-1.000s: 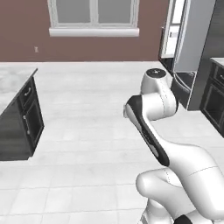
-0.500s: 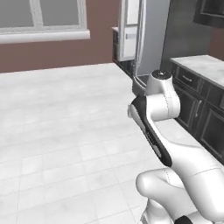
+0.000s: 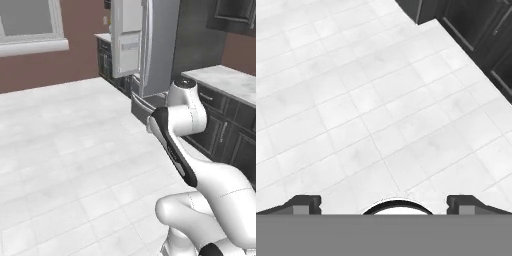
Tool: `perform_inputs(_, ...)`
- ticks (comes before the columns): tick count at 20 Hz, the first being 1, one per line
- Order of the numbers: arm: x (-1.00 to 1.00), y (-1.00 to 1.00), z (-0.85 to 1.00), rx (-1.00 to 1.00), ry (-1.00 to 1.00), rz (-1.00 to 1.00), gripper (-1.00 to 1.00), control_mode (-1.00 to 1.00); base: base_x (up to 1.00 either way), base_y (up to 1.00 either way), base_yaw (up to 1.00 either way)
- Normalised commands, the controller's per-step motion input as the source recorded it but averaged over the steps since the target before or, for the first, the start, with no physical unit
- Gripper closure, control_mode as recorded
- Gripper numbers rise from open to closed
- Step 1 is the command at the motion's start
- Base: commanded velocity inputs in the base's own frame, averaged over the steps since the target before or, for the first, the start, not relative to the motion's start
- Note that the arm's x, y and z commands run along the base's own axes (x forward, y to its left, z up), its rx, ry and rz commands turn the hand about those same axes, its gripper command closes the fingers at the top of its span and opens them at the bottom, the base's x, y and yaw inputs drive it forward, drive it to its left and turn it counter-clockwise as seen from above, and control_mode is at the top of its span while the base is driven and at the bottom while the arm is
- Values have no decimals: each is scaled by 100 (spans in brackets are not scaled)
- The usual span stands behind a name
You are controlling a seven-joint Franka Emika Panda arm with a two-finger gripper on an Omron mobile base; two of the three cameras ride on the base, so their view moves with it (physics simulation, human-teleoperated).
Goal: Pick the two oranges from the fridge and place them on the plate next to the blender to make a fruit smoothie.
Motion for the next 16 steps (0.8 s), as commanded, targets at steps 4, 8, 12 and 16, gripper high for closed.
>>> perform_inputs(4,0,0,0,0,0,0,-100,100,100,100,-38)
perform_inputs(8,0,0,0,0,0,0,-100,100,100,100,-39)
perform_inputs(12,0,0,0,0,0,0,-100,100,100,100,-40)
perform_inputs(16,0,0,0,0,0,0,-100,100,100,100,-41)
